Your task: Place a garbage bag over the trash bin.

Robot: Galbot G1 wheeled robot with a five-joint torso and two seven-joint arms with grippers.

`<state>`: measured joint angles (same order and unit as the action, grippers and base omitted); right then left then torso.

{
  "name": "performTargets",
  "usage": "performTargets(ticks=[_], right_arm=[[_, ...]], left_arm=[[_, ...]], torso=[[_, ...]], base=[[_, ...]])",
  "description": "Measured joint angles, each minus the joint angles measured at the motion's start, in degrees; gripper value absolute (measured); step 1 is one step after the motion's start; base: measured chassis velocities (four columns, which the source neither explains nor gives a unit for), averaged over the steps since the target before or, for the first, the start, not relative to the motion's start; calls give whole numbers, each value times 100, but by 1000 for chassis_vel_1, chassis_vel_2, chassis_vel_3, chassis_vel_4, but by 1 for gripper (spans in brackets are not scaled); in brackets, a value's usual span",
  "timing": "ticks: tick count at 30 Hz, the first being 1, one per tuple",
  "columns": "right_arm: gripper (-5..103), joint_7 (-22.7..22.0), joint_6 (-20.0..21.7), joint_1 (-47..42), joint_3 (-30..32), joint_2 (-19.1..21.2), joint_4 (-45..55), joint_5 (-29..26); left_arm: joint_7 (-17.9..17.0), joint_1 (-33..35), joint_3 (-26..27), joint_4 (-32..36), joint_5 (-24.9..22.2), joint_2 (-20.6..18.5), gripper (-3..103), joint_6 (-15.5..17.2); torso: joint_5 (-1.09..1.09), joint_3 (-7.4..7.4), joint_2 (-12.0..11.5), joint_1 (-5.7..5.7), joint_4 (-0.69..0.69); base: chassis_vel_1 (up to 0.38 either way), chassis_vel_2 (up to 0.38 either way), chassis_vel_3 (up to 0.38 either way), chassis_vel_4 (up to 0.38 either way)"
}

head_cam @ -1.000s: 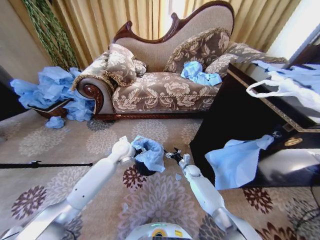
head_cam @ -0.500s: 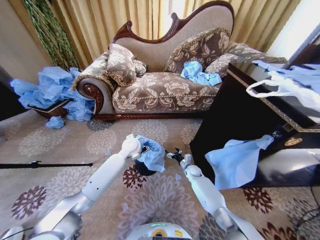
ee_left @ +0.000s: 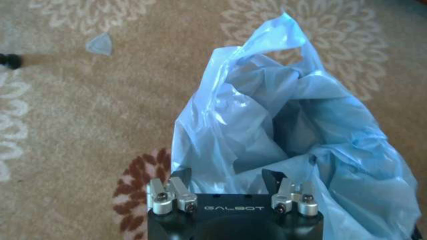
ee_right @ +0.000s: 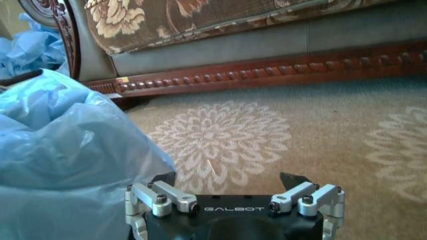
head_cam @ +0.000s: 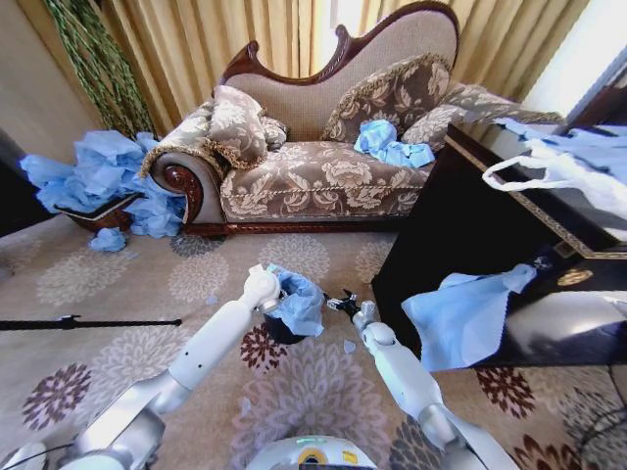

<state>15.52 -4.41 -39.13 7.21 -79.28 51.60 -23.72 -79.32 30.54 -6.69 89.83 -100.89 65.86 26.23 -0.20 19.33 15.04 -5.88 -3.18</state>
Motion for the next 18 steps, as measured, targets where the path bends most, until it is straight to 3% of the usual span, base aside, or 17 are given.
performTargets(ticks=[7,9,10,13,14,15,16,18], right_arm=[[100,-15,-12,-3,1,3,-28,11],[100,-18,-13,-1,3,9,-31,11],[100,-26,-18,15,12,9,-53,11],[100,-36,-26,24,17,13,-72,10],[100,-41,-29,25,17,24,-79,7],[100,-41,-29,25,17,24,-79,7],[100,-46,-32,26,18,41,-81,3],[100,-59,-33,31,21,69,-85,-9]], left_arm=[[-37,-108,-27,-137,78,79,74,-60],[-25,-133,-36,-139,78,70,70,-99],[20,-162,-39,-190,85,80,59,-148],[80,-168,-42,-259,120,116,59,-194],[105,-168,-51,-287,138,142,49,-212],[105,-168,-51,-287,138,142,49,-212],[120,-168,-59,-299,142,165,38,-220],[133,-168,-67,-303,142,186,38,-223]], torso=[[0,0,0,0,1],[0,0,0,0,2],[1,0,0,0,3],[0,0,0,0,3],[1,0,0,0,2],[1,0,0,0,2],[0,0,0,0,1],[1,0,0,0,1]], base=[[0,0,0,0],[0,0,0,0],[0,0,0,0],[0,0,0,0],[0,0,0,0],[0,0,0,0],[0,0,0,0],[0,0,0,0]])
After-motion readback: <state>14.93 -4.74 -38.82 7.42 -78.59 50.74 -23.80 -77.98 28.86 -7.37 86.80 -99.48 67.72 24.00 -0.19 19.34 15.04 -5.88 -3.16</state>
